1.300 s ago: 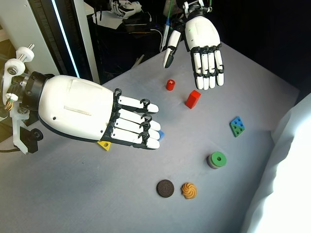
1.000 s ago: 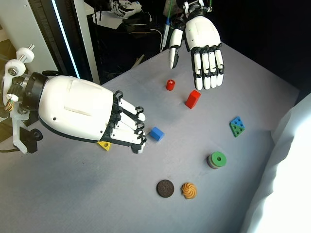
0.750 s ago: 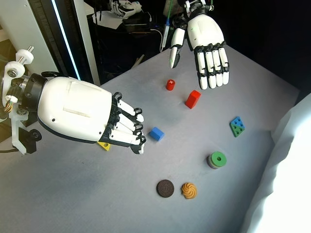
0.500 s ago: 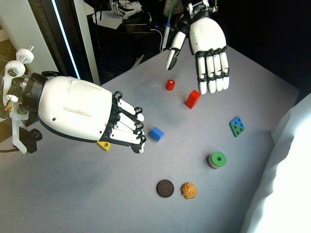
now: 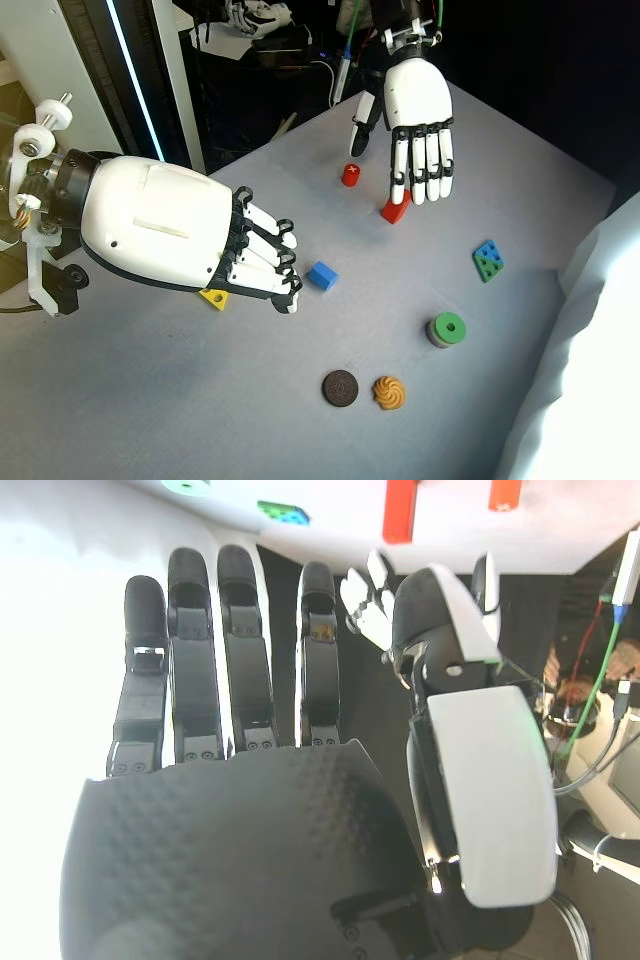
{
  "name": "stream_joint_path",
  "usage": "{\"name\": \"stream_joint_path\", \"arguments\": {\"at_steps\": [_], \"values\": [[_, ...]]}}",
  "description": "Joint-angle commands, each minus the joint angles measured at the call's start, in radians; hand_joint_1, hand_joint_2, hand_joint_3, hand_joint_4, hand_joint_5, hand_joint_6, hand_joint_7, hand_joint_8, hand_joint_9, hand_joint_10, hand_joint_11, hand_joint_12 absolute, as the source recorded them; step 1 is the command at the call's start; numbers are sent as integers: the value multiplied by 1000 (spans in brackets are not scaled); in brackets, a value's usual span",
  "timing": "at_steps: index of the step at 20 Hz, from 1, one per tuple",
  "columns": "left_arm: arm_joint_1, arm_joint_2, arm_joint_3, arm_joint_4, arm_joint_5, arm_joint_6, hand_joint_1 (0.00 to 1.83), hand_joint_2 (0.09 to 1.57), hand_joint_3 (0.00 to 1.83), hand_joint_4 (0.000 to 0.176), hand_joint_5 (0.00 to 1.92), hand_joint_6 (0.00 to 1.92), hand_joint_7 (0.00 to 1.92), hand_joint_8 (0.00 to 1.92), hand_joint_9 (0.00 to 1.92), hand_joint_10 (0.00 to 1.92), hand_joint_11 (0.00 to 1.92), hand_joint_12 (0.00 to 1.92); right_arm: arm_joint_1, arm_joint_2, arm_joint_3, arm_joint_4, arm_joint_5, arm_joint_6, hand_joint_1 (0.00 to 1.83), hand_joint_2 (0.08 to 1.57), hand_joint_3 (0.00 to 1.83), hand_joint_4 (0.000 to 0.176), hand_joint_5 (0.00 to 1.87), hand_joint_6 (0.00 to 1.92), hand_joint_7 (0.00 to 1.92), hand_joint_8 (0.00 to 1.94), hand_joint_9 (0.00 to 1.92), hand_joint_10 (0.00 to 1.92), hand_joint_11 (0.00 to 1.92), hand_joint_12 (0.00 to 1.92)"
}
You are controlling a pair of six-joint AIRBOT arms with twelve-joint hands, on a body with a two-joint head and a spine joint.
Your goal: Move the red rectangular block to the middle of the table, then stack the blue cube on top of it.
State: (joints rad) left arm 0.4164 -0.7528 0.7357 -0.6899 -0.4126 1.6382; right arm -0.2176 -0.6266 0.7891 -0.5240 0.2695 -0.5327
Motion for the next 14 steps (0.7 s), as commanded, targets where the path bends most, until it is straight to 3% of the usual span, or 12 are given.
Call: {"name": "stream_joint_path", "arguments": {"at_steps": [1,4,6,10,12,14], "values": [[-5,1,8,-4,-111,17,735,950,3,20,454,12,224,2,107,1,0,349,7,12,-2,18,95,4,462,1246,0,0,483,4,494,2,451,1,29,930],[-7,-38,29,-76,-150,48,735,950,3,20,455,12,224,2,107,1,0,348,7,10,-6,19,95,7,464,1245,0,0,483,3,493,1,451,1,27,935],[-14,-62,43,-135,-182,83,715,957,5,0,452,7,232,4,113,2,0,343,10,10,-16,25,95,9,452,1252,0,0,470,0,484,0,439,0,16,936],[-37,-101,70,-248,-204,171,692,975,10,1,456,3,230,0,108,0,0,344,10,9,-22,25,95,8,443,1254,0,0,478,4,489,6,450,5,31,939],[-37,-113,74,-293,-222,200,683,999,13,11,465,4,227,0,106,0,0,333,7,8,-22,25,94,7,447,1255,1,0,471,1,488,2,448,2,23,934],[-33,-122,79,-319,-229,219,710,1025,15,4,483,7,238,3,113,2,0,346,3,9,-22,25,94,1,443,1255,1,0,467,0,483,0,443,0,18,932]]}}
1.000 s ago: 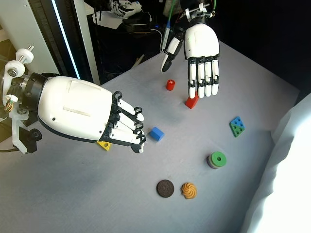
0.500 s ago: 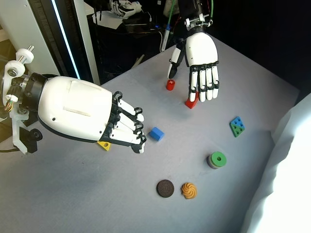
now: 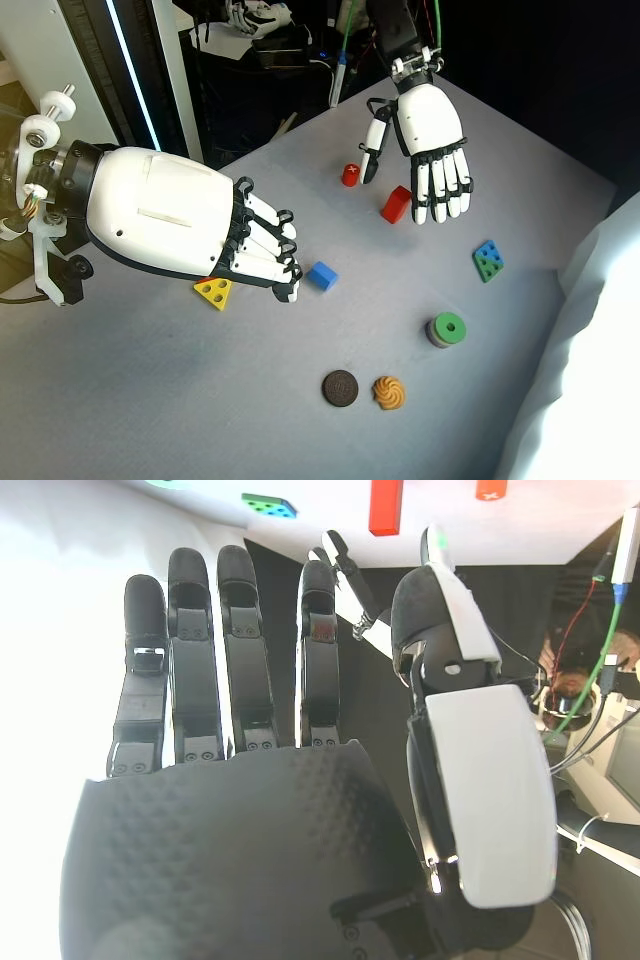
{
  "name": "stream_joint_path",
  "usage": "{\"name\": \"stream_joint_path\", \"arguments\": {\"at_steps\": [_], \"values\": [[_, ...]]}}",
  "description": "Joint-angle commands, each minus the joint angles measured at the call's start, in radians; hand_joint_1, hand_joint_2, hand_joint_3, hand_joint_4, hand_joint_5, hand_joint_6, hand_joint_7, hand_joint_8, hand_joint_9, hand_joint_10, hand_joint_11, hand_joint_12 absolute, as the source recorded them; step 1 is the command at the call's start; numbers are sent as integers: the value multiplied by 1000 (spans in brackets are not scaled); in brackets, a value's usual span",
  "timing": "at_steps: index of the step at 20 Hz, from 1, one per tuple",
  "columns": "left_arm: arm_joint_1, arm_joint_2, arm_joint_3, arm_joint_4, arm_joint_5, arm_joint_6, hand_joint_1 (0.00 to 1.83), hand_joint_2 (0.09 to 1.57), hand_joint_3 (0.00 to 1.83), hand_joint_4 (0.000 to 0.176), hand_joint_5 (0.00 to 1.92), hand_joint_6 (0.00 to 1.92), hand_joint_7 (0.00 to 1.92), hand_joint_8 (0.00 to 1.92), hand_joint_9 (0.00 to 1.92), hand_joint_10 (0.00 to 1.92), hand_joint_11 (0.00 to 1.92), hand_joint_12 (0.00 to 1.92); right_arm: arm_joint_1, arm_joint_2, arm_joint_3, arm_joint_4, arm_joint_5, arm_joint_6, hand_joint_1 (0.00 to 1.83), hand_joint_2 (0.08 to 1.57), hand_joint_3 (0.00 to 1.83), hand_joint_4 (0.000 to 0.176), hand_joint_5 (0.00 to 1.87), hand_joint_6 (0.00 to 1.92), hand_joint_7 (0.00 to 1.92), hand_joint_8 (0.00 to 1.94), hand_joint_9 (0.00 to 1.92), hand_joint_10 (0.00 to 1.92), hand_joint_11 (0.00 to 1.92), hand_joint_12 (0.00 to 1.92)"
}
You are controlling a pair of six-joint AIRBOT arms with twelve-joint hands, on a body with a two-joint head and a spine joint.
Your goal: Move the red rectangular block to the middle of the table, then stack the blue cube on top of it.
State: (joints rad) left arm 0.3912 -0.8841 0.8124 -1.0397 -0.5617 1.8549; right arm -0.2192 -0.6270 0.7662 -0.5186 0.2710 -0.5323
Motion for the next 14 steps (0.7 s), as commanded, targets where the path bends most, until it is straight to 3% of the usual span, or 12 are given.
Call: {"name": "stream_joint_path", "arguments": {"at_steps": [1,6,10,12,14], "values": [[-4,5,5,27,-81,2,725,1036,17,1,491,9,243,5,116,3,0,342,4,9,1,20,93,-3,442,1254,0,0,477,4,490,4,444,1,21,934],[23,-12,13,6,-109,2,737,1066,11,6,518,10,260,5,120,2,0,368,5,9,1,20,93,-3,462,1252,0,0,491,8,502,7,451,5,23,935],[40,-26,25,-2,-117,2,752,1072,8,0,529,9,272,5,126,3,0,383,4,9,1,20,93,-3,481,1249,0,0,487,3,500,2,456,4,37,936],[45,-34,36,-5,-117,2,764,1073,4,13,544,9,277,4,127,2,0,403,4,9,1,20,93,-3,465,1251,0,0,489,4,505,5,462,6,35,935],[50,-41,44,-10,-117,0,800,1068,0,8,547,6,268,0,120,0,0,382,5,9,1,20,93,-3,475,1250,0,0,489,2,504,2,464,5,42,935]]}}
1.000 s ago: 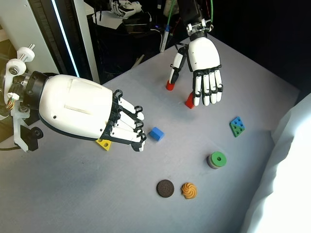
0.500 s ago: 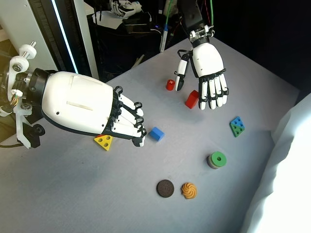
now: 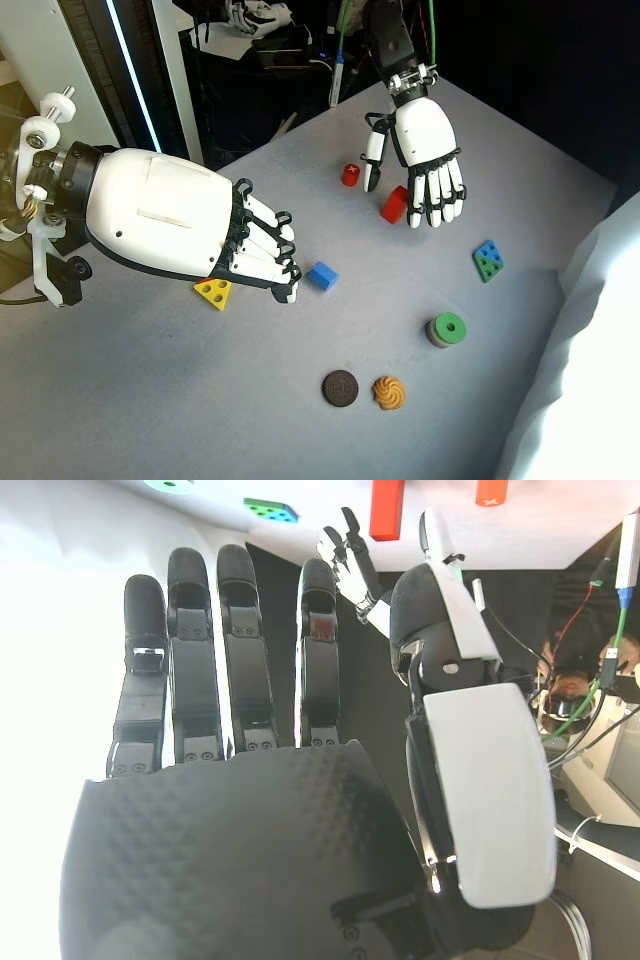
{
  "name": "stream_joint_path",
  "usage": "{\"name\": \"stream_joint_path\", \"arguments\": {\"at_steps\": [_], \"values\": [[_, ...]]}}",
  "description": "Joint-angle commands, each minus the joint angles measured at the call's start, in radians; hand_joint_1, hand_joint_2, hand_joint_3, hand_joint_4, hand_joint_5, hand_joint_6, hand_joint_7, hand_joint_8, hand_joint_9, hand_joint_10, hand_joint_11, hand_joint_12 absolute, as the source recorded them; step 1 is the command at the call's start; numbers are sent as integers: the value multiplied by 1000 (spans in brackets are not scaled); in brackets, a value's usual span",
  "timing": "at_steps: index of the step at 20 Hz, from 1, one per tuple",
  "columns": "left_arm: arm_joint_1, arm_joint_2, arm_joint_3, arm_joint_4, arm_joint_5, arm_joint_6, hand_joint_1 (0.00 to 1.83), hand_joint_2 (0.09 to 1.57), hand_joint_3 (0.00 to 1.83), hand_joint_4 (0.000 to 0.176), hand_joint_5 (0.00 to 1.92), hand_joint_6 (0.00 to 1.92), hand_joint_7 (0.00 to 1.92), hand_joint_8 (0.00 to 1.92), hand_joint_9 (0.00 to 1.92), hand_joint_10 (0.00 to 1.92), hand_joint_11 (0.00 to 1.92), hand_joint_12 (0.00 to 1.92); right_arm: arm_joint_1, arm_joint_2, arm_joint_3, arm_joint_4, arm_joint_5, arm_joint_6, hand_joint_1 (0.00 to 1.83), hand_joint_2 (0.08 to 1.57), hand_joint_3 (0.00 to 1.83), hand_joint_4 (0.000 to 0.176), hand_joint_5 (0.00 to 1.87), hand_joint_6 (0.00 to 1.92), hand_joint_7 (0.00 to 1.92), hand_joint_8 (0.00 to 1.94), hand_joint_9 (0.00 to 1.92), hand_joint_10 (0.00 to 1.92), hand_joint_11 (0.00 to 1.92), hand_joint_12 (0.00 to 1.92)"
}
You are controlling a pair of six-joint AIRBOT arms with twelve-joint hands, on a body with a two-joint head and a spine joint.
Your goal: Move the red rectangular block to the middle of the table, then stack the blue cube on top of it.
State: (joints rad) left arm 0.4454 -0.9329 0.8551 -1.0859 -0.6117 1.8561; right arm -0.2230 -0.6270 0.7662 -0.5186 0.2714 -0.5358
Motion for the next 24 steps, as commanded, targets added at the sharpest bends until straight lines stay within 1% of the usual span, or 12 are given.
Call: {"name": "stream_joint_path", "arguments": {"at_steps": [1,2,6,7,9,12,16,17,20,21,22,24], "values": [[-2,4,5,34,-67,-3,800,1067,0,7,546,4,268,1,125,2,0,396,9,9,1,20,93,1,475,1248,0,0,501,7,508,4,467,6,48,938],[0,1,8,31,-68,-4,800,1066,0,4,546,3,271,1,130,2,0,415,9,9,1,20,93,1,474,1250,0,0,502,7,508,3,466,5,44,938],[9,-5,13,24,-85,-4,783,1085,4,4,539,0,273,1,130,1,0,392,9,9,1,20,93,1,454,1254,1,0,499,3,518,5,473,5,46,936],[12,-7,13,22,-88,-4,785,1089,5,0,528,0,268,0,129,0,0,387,9,9,1,20,93,1,453,1254,1,0,498,3,516,4,472,5,46,935],[18,-12,15,15,-93,-4,806,1090,2,0,551,7,289,5,139,3,0,408,9,9,1,20,93,1,440,1258,2,0,500,3,507,0,459,1,29,926],[25,-23,20,12,-98,-6,778,1121,11,0,561,7,294,5,145,4,0,405,9,9,1,20,96,1,461,1253,0,0,507,4,508,0,460,1,43,934],[26,-32,29,11,-100,-7,772,1169,13,0,561,2,295,1,149,2,0,396,9,9,1,20,97,1,443,1258,1,0,498,0,510,0,462,1,33,933],[25,-34,30,8,-105,-7,782,1178,10,6,573,5,304,3,162,5,0,406,9,9,1,20,97,1,431,1259,1,0,495,2,506,2,457,2,29,931],[27,-36,33,4,-107,-4,772,1191,8,16,585,6,316,4,176,7,0,421,9,9,1,20,97,1,421,1264,2,0,510,7,527,8,477,8,46,931],[27,-37,34,3,-107,-4,760,1188,5,17,582,4,314,3,176,5,0,432,9,9,1,20,97,1,427,1262,1,0,514,7,525,6,476,7,56,931],[28,-38,36,3,-107,-3,771,1188,4,7,577,1,308,0,173,3,0,437,9,9,1,20,97,1,426,1262,1,0,516,7,529,7,483,9,59,931],[32,-40,37,2,-107,-3,763,1194,4,11,581,3,311,1,178,3,0,461,9,9,1,20,97,2,414,1267,3,0,513,4,524,3,478,5,56,927]]}}
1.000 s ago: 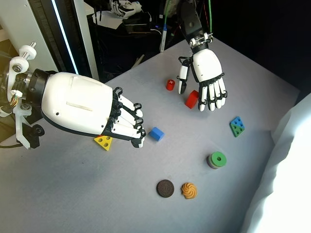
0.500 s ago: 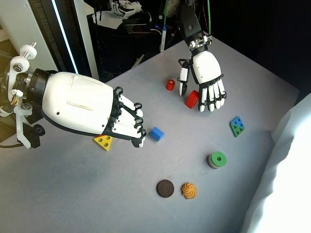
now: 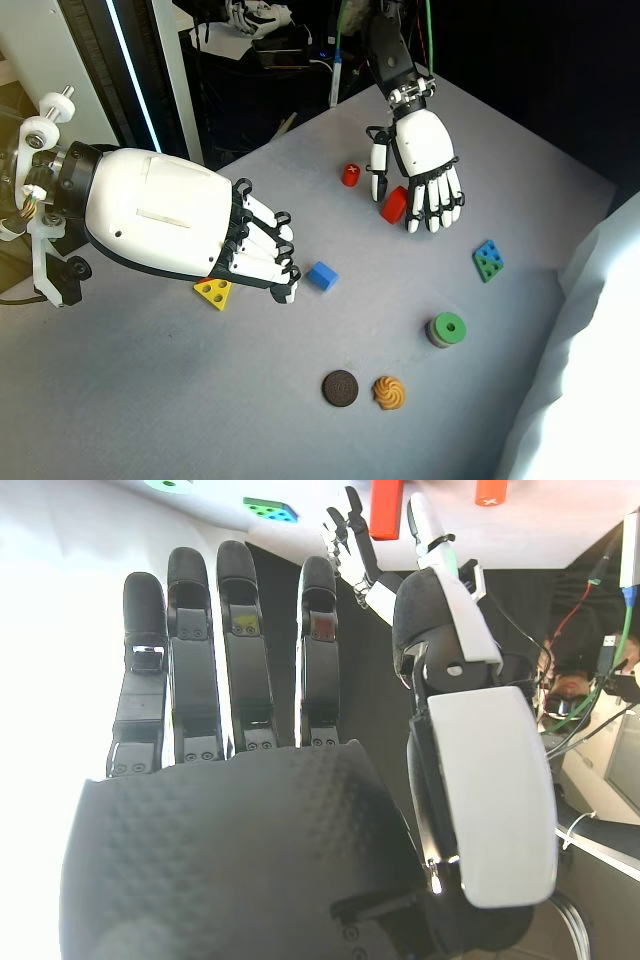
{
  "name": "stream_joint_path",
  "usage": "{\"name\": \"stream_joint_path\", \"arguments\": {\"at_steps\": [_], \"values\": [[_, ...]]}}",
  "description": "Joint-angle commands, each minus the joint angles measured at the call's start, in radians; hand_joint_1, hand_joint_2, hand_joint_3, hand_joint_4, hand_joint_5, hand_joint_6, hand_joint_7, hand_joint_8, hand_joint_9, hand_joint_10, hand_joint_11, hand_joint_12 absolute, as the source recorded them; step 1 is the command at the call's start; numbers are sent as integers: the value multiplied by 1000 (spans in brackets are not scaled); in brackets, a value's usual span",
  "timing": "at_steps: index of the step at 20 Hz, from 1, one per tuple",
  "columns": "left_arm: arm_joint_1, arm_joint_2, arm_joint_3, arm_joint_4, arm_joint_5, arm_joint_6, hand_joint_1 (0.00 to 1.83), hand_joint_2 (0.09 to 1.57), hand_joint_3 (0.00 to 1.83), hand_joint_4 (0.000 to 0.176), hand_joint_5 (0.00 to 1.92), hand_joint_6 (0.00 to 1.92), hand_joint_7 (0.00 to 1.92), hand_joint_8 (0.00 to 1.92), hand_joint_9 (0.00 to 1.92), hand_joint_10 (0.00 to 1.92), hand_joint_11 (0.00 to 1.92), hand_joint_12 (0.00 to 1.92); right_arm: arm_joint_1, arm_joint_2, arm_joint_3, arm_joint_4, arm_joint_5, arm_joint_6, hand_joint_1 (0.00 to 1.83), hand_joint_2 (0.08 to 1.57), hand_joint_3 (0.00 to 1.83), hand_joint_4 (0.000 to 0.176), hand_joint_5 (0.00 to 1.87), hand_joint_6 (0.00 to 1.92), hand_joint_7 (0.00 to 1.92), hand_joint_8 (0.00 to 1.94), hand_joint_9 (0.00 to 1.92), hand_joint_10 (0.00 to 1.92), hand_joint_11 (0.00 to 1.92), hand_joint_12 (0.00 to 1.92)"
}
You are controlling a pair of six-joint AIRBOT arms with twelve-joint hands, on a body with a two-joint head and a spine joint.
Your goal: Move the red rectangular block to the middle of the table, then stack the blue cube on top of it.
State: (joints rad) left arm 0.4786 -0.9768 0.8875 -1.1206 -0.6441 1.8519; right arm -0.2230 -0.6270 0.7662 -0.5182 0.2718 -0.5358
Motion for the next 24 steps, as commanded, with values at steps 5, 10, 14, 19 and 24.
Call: {"name": "stream_joint_path", "arguments": {"at_steps": [5,10,14,19,24], "values": [[3,1,6,36,-76,1,771,1185,0,16,611,8,331,5,192,4,0,459,10,9,0,23,96,5,420,1272,2,0,514,3,530,2,486,4,60,915],[3,-5,10,36,-77,1,783,1174,0,14,639,8,335,1,196,1,0,454,9,9,1,23,95,5,395,1274,2,0,529,5,534,2,480,0,55,914],[4,-10,13,36,-77,1,819,1164,0,2,710,14,366,2,221,1,0,512,9,9,0,26,95,5,402,1274,0,0,539,6,544,7,491,11,57,912],[4,-14,14,36,-77,3,817,1166,0,0,731,12,368,4,230,3,0,523,9,9,0,29,86,11,380,1279,2,0,533,1,530,0,472,0,45,905],[3,-16,17,36,-77,4,879,1169,0,0,837,21,440,9,277,8,0,562,9,9,-5,33,79,20,399,1272,0,0,551,2,541,0,479,0,48,897]]}}
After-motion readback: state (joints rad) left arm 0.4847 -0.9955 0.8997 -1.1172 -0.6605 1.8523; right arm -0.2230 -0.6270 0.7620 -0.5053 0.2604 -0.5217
